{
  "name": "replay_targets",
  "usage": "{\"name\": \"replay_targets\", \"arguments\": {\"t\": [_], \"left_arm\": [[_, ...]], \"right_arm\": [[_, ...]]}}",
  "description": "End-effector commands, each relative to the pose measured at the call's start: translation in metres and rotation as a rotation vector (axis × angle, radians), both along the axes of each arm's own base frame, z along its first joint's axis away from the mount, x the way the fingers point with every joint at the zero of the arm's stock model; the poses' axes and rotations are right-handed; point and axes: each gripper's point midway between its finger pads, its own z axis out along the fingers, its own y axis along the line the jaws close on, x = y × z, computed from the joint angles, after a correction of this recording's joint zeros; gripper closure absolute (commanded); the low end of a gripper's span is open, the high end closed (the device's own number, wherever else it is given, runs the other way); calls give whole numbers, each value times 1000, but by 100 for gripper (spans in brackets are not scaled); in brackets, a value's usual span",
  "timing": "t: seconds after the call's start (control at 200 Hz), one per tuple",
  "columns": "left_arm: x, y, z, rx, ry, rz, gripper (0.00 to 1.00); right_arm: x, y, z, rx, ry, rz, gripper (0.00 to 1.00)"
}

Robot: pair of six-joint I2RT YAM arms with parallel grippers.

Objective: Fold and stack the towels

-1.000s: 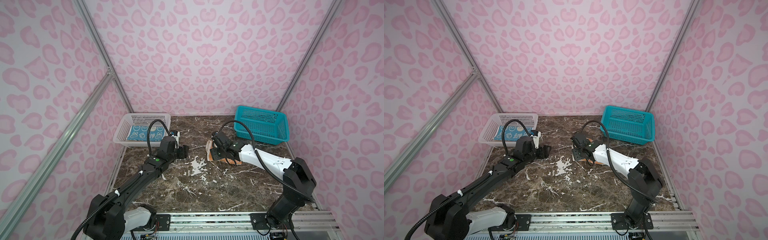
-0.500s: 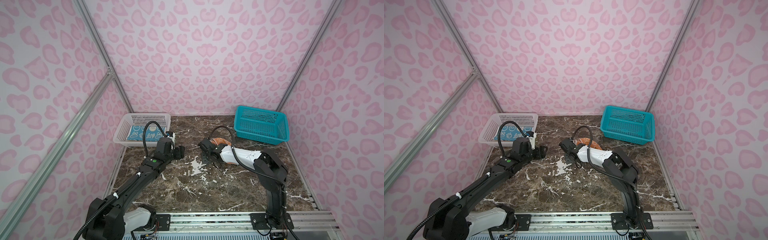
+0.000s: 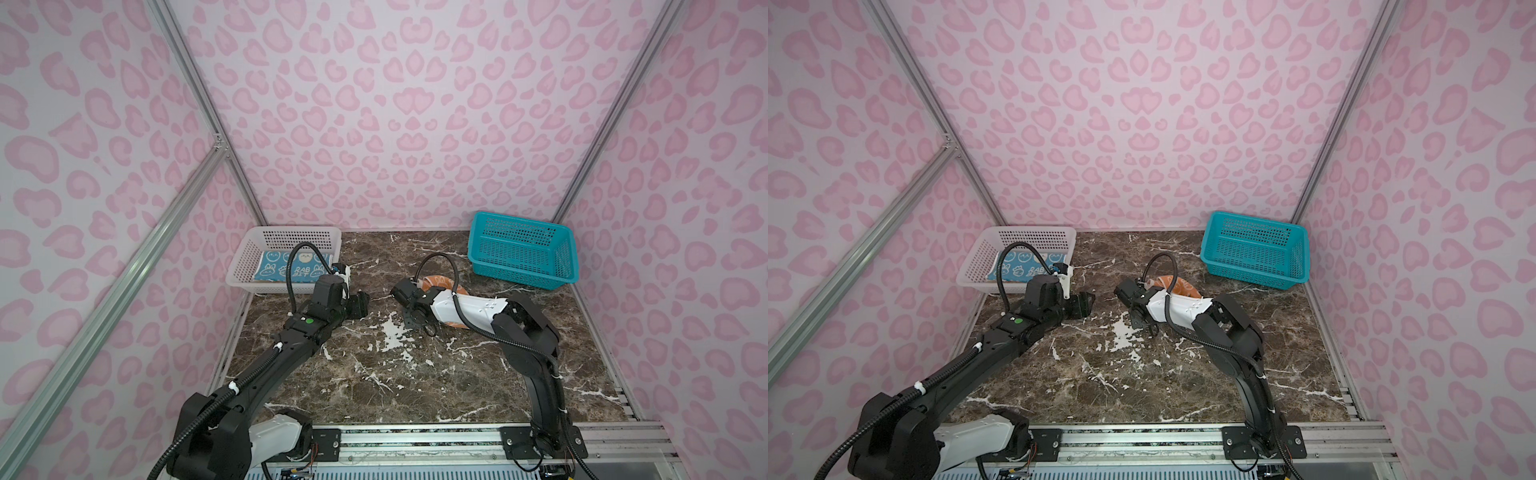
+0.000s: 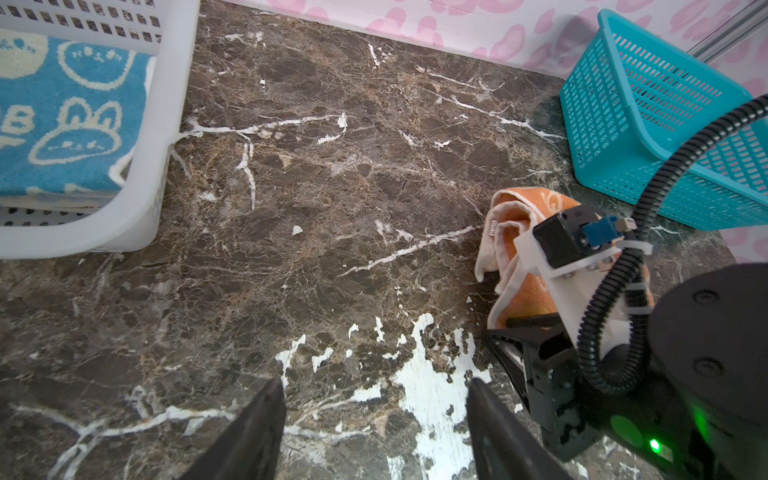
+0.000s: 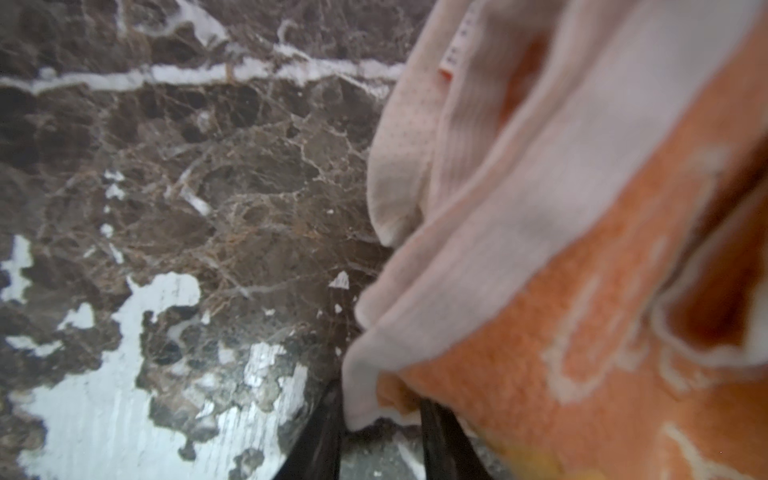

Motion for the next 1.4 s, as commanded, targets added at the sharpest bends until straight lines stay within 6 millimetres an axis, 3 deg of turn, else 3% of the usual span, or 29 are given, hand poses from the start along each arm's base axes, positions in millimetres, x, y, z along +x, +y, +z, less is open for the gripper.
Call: {"name": "replay_targets", "arguments": {"t": [0.0,0.185,0.39,0.635,0.66,0.93,1.185,1.395], "left_arm": [[-1,-1,-3,-11,12,2,30],[-2,0,-4,-12,10,0,30],[1,-18,9,-60,-23,-86,29],[6,-38,43,-134,-193,-207,26],[6,-41,46,-133,-206,-224,25],[8,-77,65,-157,-290,-455,25],[5,-121,59,-125,-315,-685,24],[1,-151,38,-78,-324,-794,24]], "right_arm": [[-13,-18,-17,-94,71,15,76],[-10,-18,0,-111,51,66,100],[-7,-19,45,-108,11,243,100],[-11,-42,109,-51,3,445,100],[-6,-42,124,-27,-14,457,100],[-10,-65,177,3,-52,569,100],[-9,-95,205,-45,-152,541,100],[-9,-104,215,-25,-184,521,100]]}}
